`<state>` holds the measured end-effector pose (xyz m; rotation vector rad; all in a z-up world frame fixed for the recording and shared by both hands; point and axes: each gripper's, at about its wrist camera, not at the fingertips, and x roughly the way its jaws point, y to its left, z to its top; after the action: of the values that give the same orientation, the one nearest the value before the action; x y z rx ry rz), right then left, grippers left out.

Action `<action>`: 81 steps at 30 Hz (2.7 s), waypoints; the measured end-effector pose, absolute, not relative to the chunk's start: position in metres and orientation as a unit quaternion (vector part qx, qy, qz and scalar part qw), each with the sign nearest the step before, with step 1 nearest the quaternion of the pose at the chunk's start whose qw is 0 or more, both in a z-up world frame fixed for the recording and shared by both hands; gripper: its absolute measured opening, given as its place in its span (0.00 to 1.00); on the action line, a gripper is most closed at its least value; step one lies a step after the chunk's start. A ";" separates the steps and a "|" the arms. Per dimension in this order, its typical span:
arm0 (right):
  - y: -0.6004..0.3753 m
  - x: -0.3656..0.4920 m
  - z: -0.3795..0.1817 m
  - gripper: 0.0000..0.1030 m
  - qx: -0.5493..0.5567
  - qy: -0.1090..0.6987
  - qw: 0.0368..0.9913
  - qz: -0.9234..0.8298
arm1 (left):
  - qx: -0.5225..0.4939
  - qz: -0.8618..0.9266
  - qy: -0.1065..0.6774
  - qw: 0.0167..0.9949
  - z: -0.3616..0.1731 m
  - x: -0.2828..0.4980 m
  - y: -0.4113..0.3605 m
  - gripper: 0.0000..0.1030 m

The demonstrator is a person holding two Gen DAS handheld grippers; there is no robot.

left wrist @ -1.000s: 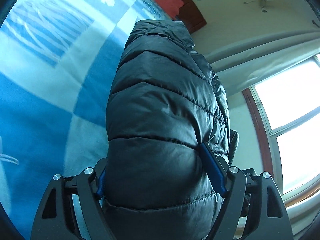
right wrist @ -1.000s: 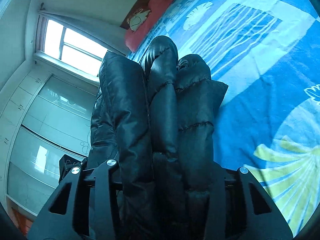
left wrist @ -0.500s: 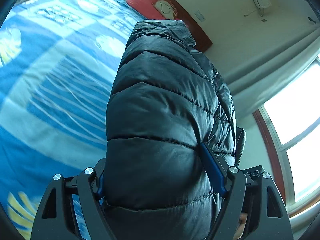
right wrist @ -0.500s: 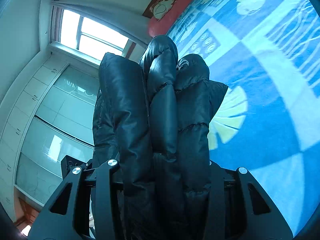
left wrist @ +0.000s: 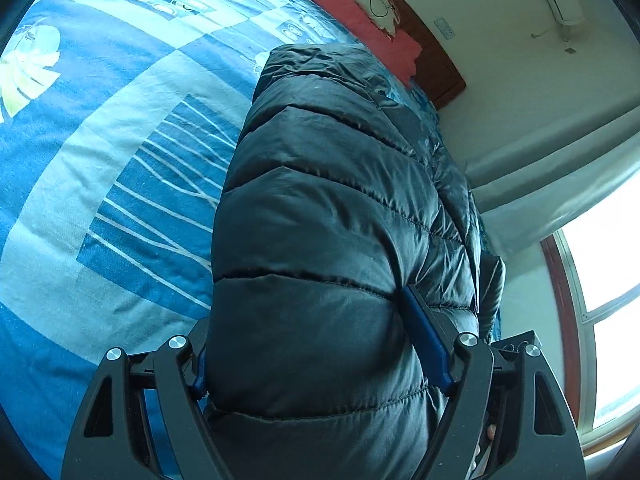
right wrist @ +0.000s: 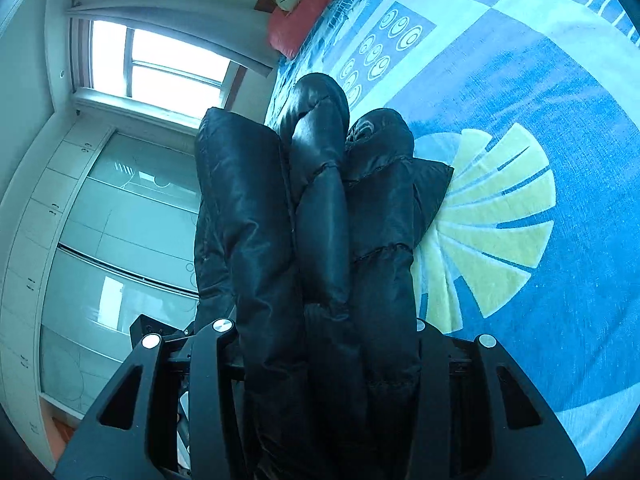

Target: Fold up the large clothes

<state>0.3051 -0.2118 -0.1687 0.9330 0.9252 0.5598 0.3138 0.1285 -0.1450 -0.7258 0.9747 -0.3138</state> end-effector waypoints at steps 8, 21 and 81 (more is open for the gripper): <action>-0.214 0.313 -0.175 0.50 0.429 0.428 0.756 0.249 | -0.343 -0.147 0.453 0.810 -0.149 0.307 0.129 0.77; -0.214 0.303 -0.148 0.66 0.385 0.435 0.787 0.206 | -0.348 -0.134 0.465 0.803 -0.140 0.311 0.138 0.80; -0.201 0.308 -0.092 0.54 0.240 0.402 0.882 0.050 | -0.118 -0.083 0.429 0.892 -0.105 0.317 0.075 0.83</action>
<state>0.3075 -0.2014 -0.0924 0.5002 0.8369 0.1050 0.3173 0.0748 -0.1050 -0.2444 0.8906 -0.1725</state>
